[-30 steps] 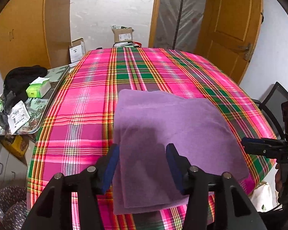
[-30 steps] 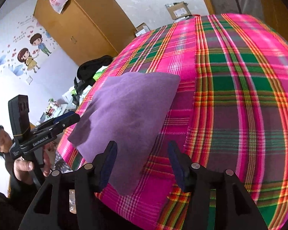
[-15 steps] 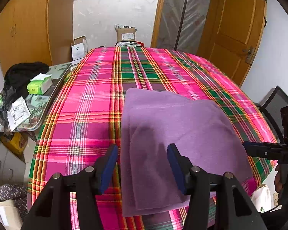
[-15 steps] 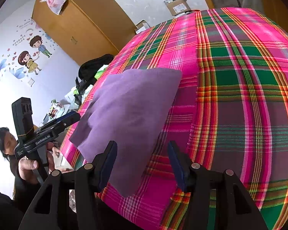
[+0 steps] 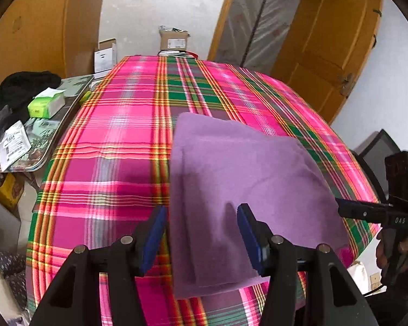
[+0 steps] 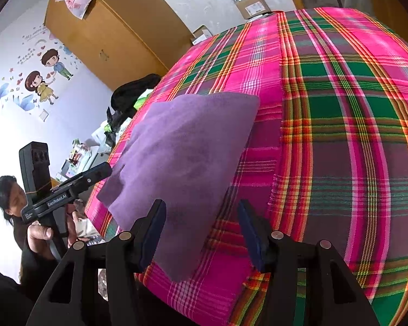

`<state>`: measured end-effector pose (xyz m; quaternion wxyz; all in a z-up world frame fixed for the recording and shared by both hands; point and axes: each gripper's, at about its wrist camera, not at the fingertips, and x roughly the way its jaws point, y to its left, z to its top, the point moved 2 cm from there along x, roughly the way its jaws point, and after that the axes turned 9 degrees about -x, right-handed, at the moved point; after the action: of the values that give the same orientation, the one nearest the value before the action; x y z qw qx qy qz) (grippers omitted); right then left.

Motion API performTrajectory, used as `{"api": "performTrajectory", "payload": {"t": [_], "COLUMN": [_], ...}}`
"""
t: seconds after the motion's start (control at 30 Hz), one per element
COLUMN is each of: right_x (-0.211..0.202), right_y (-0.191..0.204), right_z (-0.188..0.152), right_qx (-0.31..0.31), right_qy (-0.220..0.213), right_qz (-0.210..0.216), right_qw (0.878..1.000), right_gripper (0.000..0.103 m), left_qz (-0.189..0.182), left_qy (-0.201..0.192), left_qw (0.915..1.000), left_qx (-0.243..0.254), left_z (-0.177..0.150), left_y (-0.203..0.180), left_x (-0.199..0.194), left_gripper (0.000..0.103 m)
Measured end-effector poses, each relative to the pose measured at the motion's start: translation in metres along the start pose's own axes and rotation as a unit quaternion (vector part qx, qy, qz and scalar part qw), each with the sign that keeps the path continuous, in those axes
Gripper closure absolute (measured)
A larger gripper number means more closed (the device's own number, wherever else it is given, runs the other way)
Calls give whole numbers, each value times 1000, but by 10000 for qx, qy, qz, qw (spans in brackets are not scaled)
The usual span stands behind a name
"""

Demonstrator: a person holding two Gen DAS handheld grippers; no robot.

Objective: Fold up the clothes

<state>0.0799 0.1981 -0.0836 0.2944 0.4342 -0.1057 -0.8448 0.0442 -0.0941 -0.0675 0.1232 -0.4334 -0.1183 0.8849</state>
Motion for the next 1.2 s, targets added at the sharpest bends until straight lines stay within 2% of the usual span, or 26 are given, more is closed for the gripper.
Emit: {"api": "performTrajectory", "payload": {"t": [0.2, 0.5, 0.63, 0.9, 1.0, 1.07, 1.2], "right_x": [-5, -1, -2, 3, 3, 3, 3], "right_y": [-2, -2, -2, -6, -6, -7, -11], "right_z": [1, 2, 2, 4, 5, 6, 6], "right_qx": [-17, -21, -15, 86, 72, 83, 128], "right_qy": [-72, -17, -22, -3, -20, -33, -37], "right_qz": [-98, -120, -168, -148, -137, -133, -124], "right_qw": [9999, 9999, 9999, 9999, 9999, 9999, 9998], "right_gripper": [47, 47, 47, 47, 47, 47, 47], "left_qz": [81, 95, 14, -255, -302, -338, -293], "left_qy": [-43, -171, -170, -15, -50, -72, -58], "left_qw": [10000, 9998, 9998, 9995, 9994, 9994, 9995], "left_qx": [9, -7, -69, -199, -144, -97, 36], "left_z": [2, 31, 40, 45, 50, 52, 54], "left_y": [-6, 1, 10, 17, 13, 10, 5], "left_x": [3, 17, 24, 39, 41, 42, 47], "left_gripper": [49, 49, 57, 60, 67, 79, 81]}}
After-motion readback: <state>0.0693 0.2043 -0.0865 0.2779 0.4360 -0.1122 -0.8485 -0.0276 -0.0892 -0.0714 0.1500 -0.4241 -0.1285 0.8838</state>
